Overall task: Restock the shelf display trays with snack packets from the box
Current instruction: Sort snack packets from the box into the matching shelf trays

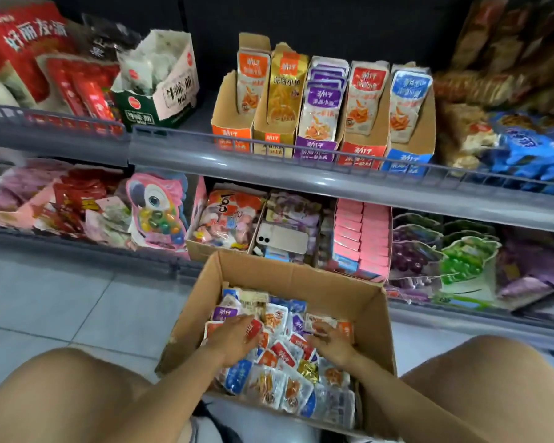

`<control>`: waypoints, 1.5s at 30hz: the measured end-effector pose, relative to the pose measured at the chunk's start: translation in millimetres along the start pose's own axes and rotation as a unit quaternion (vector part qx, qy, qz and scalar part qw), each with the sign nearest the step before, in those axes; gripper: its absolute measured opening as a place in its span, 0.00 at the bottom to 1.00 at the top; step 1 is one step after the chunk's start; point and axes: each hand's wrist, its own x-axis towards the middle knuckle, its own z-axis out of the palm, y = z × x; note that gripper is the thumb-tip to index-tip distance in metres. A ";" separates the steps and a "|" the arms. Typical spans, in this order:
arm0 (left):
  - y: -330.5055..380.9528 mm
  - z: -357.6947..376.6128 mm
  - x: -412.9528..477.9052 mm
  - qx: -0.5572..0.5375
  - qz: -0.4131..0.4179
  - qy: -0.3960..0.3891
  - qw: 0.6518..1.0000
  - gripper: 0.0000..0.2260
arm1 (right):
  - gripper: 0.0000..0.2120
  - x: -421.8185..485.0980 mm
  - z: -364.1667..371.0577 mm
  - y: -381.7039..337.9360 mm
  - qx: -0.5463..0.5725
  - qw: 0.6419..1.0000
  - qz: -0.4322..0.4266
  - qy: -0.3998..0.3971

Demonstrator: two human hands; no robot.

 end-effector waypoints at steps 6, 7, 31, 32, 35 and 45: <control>-2.8 21.4 10.1 -0.012 0.003 -0.036 0.999 0.29 | 0.24 26.4 26.1 28.0 0.037 0.997 0.063 -0.009; -2.6 22.3 10.9 -0.015 0.001 -0.034 0.999 0.29 | 0.21 30.5 30.9 32.4 0.032 0.997 0.066 -0.002; 57.7 -43.3 2.7 -0.242 0.092 0.078 0.963 0.28 | 0.12 -30.2 -66.1 -54.7 0.043 0.965 -0.166 0.197; 63.2 -49.0 2.1 -0.268 0.096 0.063 0.957 0.29 | 0.12 -36.1 -72.1 -65.3 0.054 0.962 -0.178 0.200; 79.6 -62.5 0.9 -0.344 0.103 0.019 0.933 0.30 | 0.07 -50.5 -83.4 -92.3 0.109 0.958 -0.202 0.173; 71.3 -66.0 -6.2 -0.436 0.076 0.031 0.896 0.10 | 0.09 -41.9 -62.4 -95.9 0.193 0.967 -0.124 0.113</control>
